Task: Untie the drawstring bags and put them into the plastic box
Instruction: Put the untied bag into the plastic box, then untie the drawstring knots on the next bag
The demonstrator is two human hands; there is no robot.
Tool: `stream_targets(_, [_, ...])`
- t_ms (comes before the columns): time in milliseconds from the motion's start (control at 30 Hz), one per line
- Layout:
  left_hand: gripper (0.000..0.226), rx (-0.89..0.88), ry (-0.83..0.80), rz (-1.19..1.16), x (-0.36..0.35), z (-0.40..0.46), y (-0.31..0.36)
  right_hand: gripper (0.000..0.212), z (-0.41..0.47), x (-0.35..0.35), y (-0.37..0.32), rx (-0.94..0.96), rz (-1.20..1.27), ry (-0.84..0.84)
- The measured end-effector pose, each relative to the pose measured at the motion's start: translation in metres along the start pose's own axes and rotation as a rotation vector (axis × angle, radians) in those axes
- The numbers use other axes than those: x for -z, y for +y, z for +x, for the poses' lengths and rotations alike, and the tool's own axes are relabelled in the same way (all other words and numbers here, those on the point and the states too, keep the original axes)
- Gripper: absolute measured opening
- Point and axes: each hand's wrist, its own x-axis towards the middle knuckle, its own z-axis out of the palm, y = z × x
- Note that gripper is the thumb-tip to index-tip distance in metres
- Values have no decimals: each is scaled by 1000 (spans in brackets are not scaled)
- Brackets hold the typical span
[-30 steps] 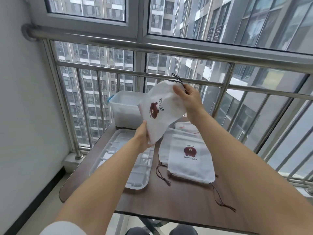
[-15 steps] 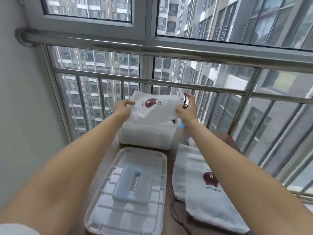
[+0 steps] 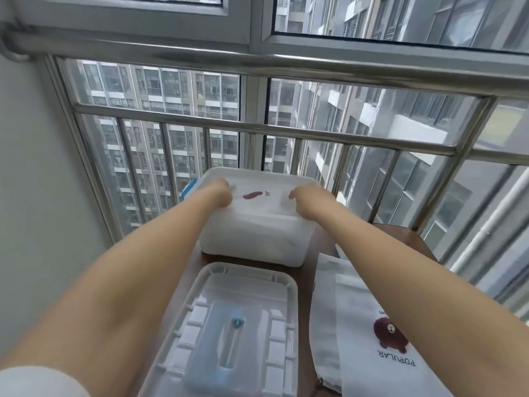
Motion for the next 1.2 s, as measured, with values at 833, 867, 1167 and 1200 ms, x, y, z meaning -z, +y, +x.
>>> stream_targets(833, [35,-484,133,-335,-102,-203,90,32,-241,-71,80,-104,489,163])
stream_targets(867, [35,-479,103,-333,-109,-212,91,31,-253,-77,83,-89,472,118])
stream_targets(1167, [68,-604,-283,-1,-160,-268,89,82,-322,-121,114,54,426,-198])
stream_targets(1200, [73,-617,-272,39,-162,-271,88,80,-326,-121,115,67,433,-190])
